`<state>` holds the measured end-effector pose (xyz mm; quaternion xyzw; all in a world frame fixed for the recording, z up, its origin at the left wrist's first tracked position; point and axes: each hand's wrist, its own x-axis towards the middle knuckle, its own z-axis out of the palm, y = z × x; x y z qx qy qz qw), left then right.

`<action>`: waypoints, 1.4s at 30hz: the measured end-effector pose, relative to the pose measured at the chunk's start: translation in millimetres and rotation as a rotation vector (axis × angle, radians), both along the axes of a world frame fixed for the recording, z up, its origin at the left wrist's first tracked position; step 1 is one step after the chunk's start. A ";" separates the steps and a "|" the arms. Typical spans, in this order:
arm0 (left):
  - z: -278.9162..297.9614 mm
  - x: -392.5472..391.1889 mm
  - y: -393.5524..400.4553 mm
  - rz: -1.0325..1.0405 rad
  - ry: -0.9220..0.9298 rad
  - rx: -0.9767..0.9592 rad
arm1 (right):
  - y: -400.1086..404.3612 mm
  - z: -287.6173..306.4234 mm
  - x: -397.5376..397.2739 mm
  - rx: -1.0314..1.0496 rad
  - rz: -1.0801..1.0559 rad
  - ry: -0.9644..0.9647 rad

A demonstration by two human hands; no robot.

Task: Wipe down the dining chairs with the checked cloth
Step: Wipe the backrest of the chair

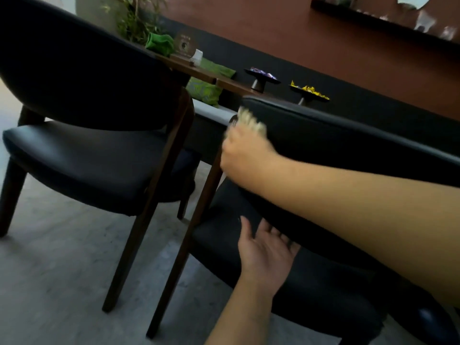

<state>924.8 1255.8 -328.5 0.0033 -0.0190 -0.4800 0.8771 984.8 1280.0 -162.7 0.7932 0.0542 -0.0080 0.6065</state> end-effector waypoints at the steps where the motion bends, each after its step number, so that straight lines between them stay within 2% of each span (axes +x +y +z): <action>1: 1.4 2.3 2.1 0.004 -0.049 0.027 | 4.1 12.3 -2.4 0.026 0.005 -0.117; 2: 3.0 5.2 4.6 0.004 -0.100 0.058 | 5.4 18.0 -5.2 0.045 0.009 -0.194; 4: 4.9 12.6 9.2 -0.014 -0.163 0.100 | 1.4 5.8 -14.8 -0.002 0.001 -0.200; 7: 5.1 19.0 15.9 -0.062 -0.161 0.103 | -7.1 -37.0 -43.4 -0.133 -0.036 0.069; 9: 5.9 15.2 18.7 -0.073 -0.084 0.077 | -10.8 -36.4 -55.2 -0.129 -0.030 0.181; 11: 7.0 8.5 17.2 -0.059 -0.021 0.080 | -14.1 -12.4 -52.3 -0.096 0.090 0.069; 14: 10.6 3.9 14.8 -0.042 0.003 0.086 | -3.5 33.3 -48.6 -0.140 0.223 -0.380; 15: 11.2 3.7 15.2 -0.043 -0.001 0.094 | -9.6 31.4 -51.1 -0.105 0.291 -0.418; 17: 11.8 5.8 17.2 -0.051 -0.025 0.109 | -28.0 2.6 -59.2 -0.109 0.358 -0.341; 18: 11.8 7.0 18.6 -0.056 -0.029 0.103 | -38.4 -20.3 -67.7 -0.145 0.402 -0.231; 20: 12.1 6.8 20.8 -0.068 -0.027 0.069 | -47.5 -53.8 -92.7 -0.124 0.311 0.004; 21: 11.5 6.9 20.7 -0.066 -0.022 0.068 | -49.4 -53.7 -98.9 -0.098 0.283 0.023; 26: 8.5 6.7 13.2 -0.043 -0.057 0.130 | -34.4 13.6 -83.3 0.132 0.508 -0.424; 29: 7.4 7.2 11.7 -0.030 -0.094 0.156 | -43.9 -6.8 -84.4 0.122 0.568 -0.371; 31: 6.7 9.3 13.8 -0.038 -0.145 0.162 | -50.0 -40.5 -96.0 0.109 0.470 -0.201; 33: 5.6 13.1 12.8 -0.041 -0.143 0.167 | -49.8 -48.1 -108.5 0.142 0.388 -0.074; 37: 2.2 15.5 1.5 -0.021 -0.067 0.218 | -44.9 13.7 -115.4 0.430 0.486 -0.351; 39: 2.2 12.0 -3.9 -0.009 -0.054 0.220 | -43.0 23.5 -114.4 0.423 0.581 -0.441; 40: 1.9 10.3 -4.9 -0.003 -0.057 0.217 | -48.5 14.5 -113.0 0.364 0.618 -0.425; 42: 1.3 11.1 -3.3 -0.008 -0.099 0.202 | -60.1 -22.5 -115.0 0.269 0.554 -0.272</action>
